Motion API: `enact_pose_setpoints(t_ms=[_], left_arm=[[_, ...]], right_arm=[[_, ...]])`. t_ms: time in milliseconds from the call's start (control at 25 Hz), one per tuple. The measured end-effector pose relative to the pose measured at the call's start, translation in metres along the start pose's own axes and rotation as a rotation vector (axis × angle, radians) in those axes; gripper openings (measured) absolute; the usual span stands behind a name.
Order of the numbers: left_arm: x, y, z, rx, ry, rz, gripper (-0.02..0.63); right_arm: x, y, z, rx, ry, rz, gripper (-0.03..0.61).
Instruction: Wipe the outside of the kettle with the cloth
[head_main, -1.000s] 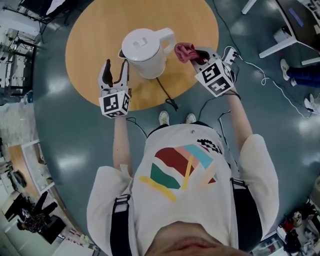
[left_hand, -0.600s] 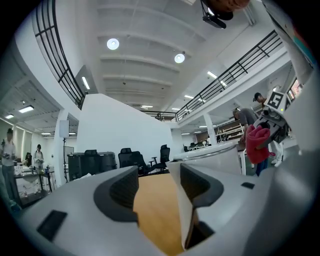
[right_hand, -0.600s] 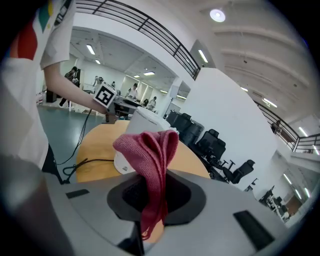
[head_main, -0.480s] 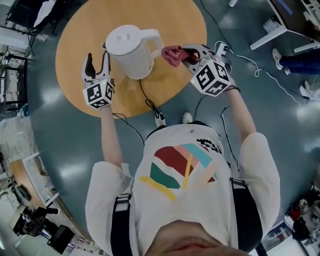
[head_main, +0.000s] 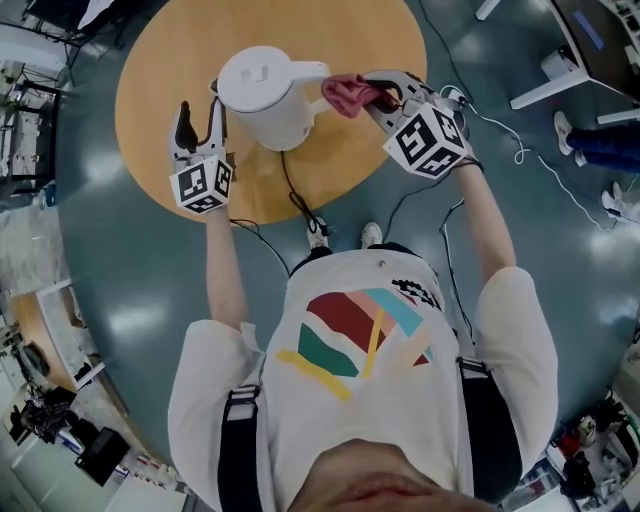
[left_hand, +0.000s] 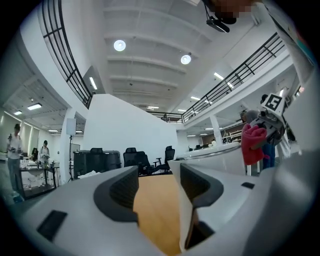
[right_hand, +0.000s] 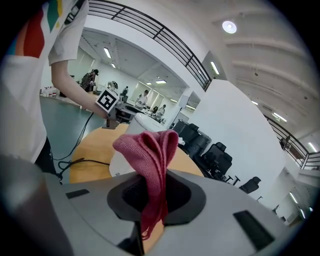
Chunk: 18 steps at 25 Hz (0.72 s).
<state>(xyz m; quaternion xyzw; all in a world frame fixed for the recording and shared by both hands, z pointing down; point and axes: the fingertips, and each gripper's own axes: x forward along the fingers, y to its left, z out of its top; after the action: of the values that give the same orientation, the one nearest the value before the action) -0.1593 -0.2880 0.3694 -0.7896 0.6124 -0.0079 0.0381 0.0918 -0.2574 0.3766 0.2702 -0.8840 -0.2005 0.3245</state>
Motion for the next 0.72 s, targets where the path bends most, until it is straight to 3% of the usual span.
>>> enact_pose_setpoints(t_ms=[280,440,560,640,720], left_arm=[[-0.009,0.002,-0.001,0.023,0.031,0.020,0.301],[-0.026,-0.013,0.032,0.073,-0.018,0.085,0.301],[-0.035,-0.058,0.057,0.062,-0.053,0.008,0.301],[-0.033,-0.099,0.058,0.075,-0.024,-0.077,0.301],[-0.030,-0.127,0.054,0.086,0.013,-0.108,0.301]], right_arm=[[-0.004,0.008,-0.004,-0.018,0.008,0.021,0.048],[-0.014,0.006,-0.008,-0.019,0.007,0.023,0.048],[-0.014,0.006,-0.010,-0.021,0.011,0.026,0.048],[-0.013,0.008,-0.012,-0.024,0.013,0.028,0.048],[-0.012,0.010,-0.012,-0.028,0.013,0.034,0.048]])
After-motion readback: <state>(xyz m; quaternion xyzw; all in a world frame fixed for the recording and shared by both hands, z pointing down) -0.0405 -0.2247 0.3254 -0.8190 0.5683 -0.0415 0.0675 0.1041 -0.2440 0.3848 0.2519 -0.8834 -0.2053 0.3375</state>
